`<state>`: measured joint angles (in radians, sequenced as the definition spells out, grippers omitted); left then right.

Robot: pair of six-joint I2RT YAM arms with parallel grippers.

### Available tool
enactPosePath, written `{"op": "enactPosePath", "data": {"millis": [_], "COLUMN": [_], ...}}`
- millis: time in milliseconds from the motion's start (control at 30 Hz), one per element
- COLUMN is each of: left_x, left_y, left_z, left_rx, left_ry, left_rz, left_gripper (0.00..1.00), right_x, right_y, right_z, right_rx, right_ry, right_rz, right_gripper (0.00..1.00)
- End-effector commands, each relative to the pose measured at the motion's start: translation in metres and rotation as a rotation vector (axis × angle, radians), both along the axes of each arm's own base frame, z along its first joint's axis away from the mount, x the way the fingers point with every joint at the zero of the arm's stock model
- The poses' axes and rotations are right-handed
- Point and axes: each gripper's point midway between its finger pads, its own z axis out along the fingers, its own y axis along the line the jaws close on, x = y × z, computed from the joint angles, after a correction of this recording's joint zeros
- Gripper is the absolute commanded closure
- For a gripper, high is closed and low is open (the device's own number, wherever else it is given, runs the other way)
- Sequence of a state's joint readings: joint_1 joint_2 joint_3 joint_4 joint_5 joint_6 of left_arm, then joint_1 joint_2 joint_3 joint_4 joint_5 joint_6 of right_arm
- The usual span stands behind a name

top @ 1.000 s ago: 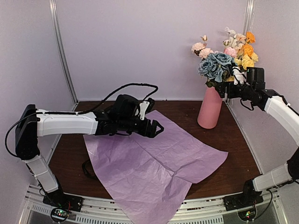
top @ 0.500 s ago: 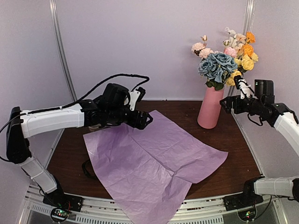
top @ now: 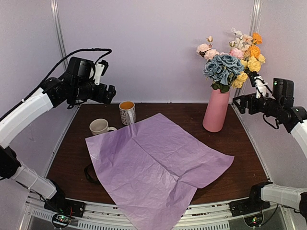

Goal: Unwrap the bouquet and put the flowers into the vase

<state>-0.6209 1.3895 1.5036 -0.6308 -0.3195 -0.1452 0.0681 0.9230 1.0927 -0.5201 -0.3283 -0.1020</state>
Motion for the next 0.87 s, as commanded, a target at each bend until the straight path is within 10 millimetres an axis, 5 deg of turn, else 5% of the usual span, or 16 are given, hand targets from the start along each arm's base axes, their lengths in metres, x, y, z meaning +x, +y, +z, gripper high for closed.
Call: {"op": "enactPosePath", "data": {"millis": [0,167,467,833], "left_x": [-0.003,-0.004,-0.013,-0.025], "left_y": [0.046,0.084,0.131,0.139], "left_z": [0.022,0.045,0.044,0.04], "left_rx": [0.084,0.107,0.039,-0.01], "left_ry": [-0.042,-0.093,-0.156,-0.187], "left_rz": [0.1,0.172,0.357,0.368], "left_gripper": [0.02,0.02,0.02,0.02], "right_x": [-0.01,-0.022,-0.026,-0.026], "right_y": [-0.034,-0.056,-0.075,-0.075], "right_z": [0.029,0.047,0.035,0.036], "right_rx": [-0.042,-0.043,0.092,0.095], "right_ry": [-0.073,-0.142,-0.179,-0.181], "right_rz": [-0.187,-0.311,-0.401,-0.376], "right_gripper": [0.0,0.0,0.0,0.0]}}
